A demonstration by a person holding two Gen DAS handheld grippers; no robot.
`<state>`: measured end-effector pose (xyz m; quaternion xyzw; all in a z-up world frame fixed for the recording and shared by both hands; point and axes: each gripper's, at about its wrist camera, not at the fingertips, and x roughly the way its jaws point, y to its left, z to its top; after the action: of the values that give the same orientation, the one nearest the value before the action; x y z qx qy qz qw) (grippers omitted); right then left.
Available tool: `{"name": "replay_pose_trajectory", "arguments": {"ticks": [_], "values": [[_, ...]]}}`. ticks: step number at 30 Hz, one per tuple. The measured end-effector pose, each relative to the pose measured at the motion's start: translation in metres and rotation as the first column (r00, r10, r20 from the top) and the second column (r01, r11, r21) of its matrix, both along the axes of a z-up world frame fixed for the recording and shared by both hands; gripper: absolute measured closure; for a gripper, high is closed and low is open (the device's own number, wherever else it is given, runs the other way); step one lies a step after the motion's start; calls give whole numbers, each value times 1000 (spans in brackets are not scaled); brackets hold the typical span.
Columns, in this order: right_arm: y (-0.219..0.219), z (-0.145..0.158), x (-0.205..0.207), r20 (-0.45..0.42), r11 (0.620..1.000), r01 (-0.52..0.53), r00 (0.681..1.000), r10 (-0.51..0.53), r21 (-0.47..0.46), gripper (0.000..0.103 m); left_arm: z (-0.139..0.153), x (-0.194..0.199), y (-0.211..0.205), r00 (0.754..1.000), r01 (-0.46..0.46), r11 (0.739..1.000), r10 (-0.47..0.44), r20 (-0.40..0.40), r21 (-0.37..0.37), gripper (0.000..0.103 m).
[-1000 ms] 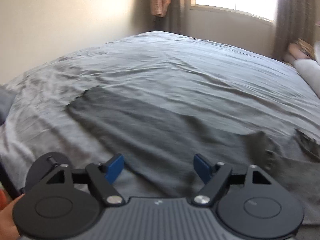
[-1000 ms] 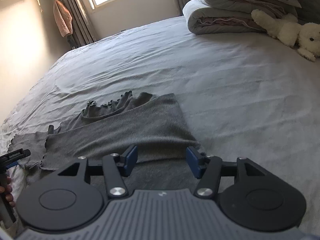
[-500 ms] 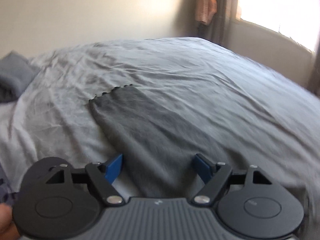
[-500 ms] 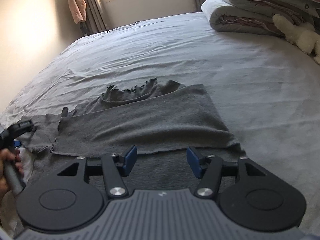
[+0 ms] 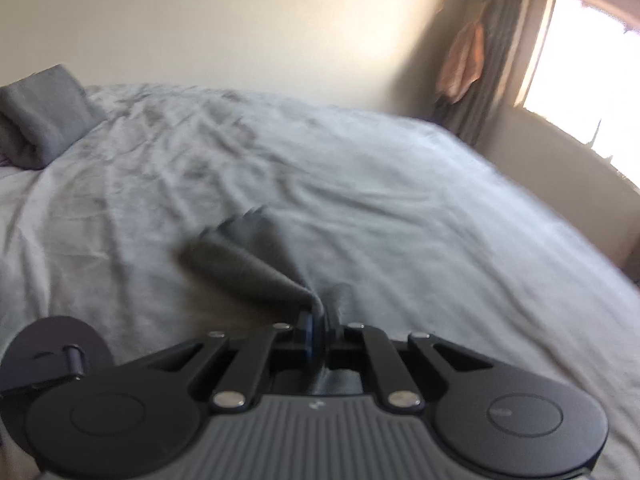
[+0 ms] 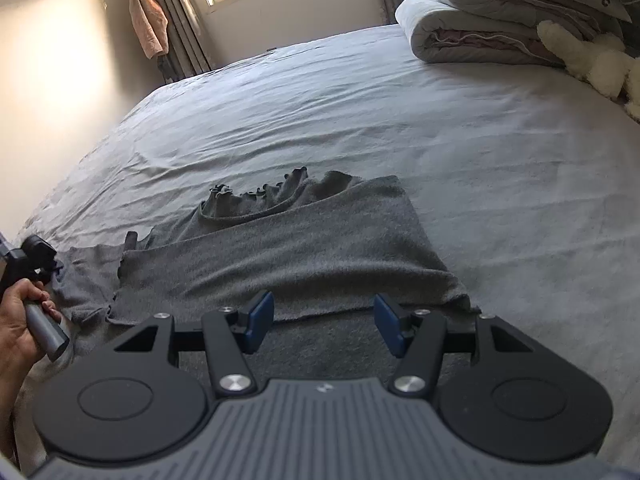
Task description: Fold clothes
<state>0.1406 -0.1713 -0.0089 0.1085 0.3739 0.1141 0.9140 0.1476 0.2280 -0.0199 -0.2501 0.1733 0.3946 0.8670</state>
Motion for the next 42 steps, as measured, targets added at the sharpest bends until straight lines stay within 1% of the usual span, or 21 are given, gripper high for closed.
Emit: {"name": "replay_pose_trajectory", "arguments": {"ticks": [3, 6, 9, 11, 14, 16, 18, 19, 23, 26, 28, 29, 31, 32, 33, 34, 36, 38, 39, 42], "values": [[-4, 2, 1, -3, 1000, 12, 1000, -12, 26, 43, 20, -3, -20, 996, 72, 997, -73, 59, 30, 98], [-7, 5, 0, 0, 999, 16, 1000, -16, 50, 43, 39, -6, -49, 981, 163, 984, -170, 98, 75, 98], [-9, 9, -2, 10, 998, 15, 1000, -15, 61, 43, 55, -11, -82, 952, 266, 954, -282, 118, 137, 98], [-11, 11, -3, 13, 998, 16, 1000, -17, 68, 43, 63, -16, -108, 924, 342, 922, -365, 115, 179, 98], [-13, 12, -4, 14, 997, 20, 1000, -21, 73, 43, 68, -25, -149, 860, 473, 852, -502, 92, 223, 98], [-14, 13, -5, 15, 997, 21, 1000, -22, 71, 43, 65, -31, -174, 804, 566, 794, -591, 66, 224, 98], [-15, 14, -6, 16, 997, 22, 1000, -24, 68, 43, 57, -34, -196, 740, 653, 733, -671, 42, 190, 98], [-16, 14, -6, 16, 998, 24, 1000, -25, 66, 43, 52, -36, -205, 713, 688, 706, -701, 30, 168, 98], [-18, 15, -8, 17, 997, 32, 999, -33, 65, 43, 20, -35, -224, 624, 779, 618, -780, -43, 104, 98], [-20, 15, -9, 16, 997, 31, 999, -32, 64, 43, -6, -30, -230, 568, 823, 567, -816, -106, 40, 97], [-20, 14, -10, 13, 998, 25, 1000, -26, 58, 42, -21, -32, -227, 555, 830, 558, -825, -110, 8, 96], [-19, 14, -9, 11, 998, 22, 1000, -23, 56, 42, -29, -34, -226, 551, 832, 555, -828, -108, -6, 92], [-18, 13, -9, 7, 998, 16, 1000, -16, 58, 42, -30, -39, -219, 543, 837, 547, -835, -81, -24, 87], [-18, 12, -8, 5, 998, 13, 1000, -13, 60, 42, -25, -42, -216, 535, 842, 538, -842, -70, -31, 71], [-17, 12, -8, 4, 998, 10, 1000, -11, 65, 42, -20, -46, -214, 526, 848, 528, -849, -59, -37, 52], [-16, 12, -8, 6, 997, 7, 1000, -8, 72, 42, -14, -50, -211, 516, 854, 518, -855, -47, -42, 46], [-13, 12, -7, 9, 996, 1, 1000, -2, 85, 42, 2, -61, -205, 498, 867, 498, -867, -20, -24, 40], [-7, 12, -6, 19, 995, -11, 1000, 9, 97, 42, 15, -71, -199, 492, 871, 492, -871, -18, 1, 35], [-4, 13, -6, 26, 995, -19, 1000, 17, 100, 42, 17, -72, -193, 504, 864, 504, -864, -26, -1, 31], [14, 11, -7, 54, 994, -63, 997, 58, 86, 42, 20, -73, -171, 554, 831, 556, -830, -59, -23, 27]]}}
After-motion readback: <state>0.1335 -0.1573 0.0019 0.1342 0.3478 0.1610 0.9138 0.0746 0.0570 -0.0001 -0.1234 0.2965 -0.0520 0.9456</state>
